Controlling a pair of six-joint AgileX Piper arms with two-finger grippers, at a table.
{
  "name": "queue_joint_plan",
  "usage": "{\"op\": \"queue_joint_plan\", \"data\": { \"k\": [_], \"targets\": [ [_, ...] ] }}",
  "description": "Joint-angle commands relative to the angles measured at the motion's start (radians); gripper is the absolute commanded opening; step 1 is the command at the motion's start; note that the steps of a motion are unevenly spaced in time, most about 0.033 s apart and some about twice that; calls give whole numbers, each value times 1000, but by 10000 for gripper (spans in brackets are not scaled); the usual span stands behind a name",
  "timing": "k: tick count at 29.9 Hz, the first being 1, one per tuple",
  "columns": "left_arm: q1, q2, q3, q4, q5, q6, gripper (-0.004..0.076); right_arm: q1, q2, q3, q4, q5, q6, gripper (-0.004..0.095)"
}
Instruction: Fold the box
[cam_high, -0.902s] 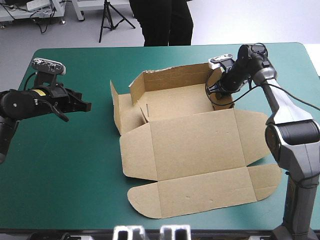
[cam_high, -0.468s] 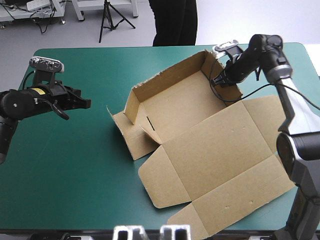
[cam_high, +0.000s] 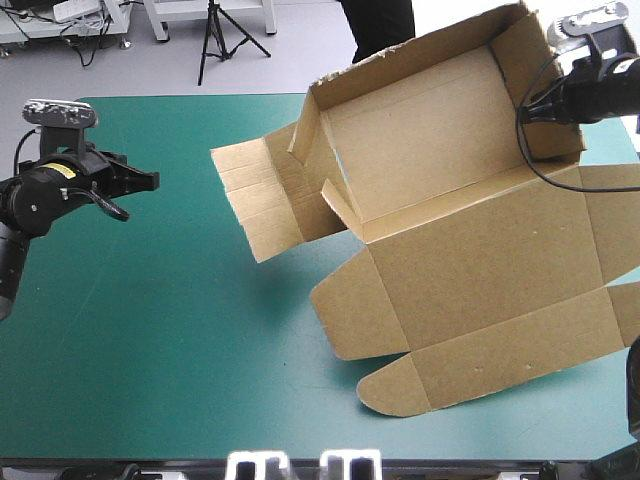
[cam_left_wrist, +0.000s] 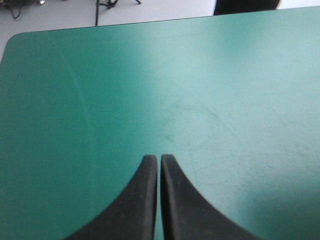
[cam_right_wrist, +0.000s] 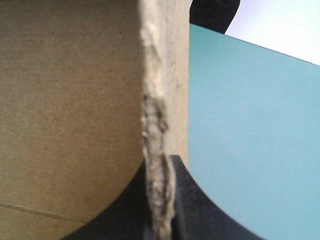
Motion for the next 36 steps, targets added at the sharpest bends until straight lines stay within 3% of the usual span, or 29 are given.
{"op": "queue_joint_plan", "data": {
  "k": [1,4,8,14,21,28,33,36],
  "targets": [
    [70,21,-16,-26,-96,-39,14,-16,-80,-29,77,24,-3,-18],
    [120,76,-11,-129,-51,8,53,-16,-99,-29,149,24,-19,-18],
    [142,162,-7,-363,34,172,164,-16,-107,-29,251,24,-47,-18],
    [142,248,-7,-817,188,546,306,-16,-107,-29,260,24,-55,-18],
    [130,271,-7,-1176,403,805,307,-16,-105,-29,321,22,-67,-18],
    [73,271,-7,-1215,439,833,307,-12,-103,-29,324,22,-67,-18],
    [44,271,-7,-1303,600,863,307,-12,-81,-29,322,22,-56,-18],
    [27,256,-7,-1299,600,861,307,-12,-60,-29,300,22,-39,-18]
  ]
}}
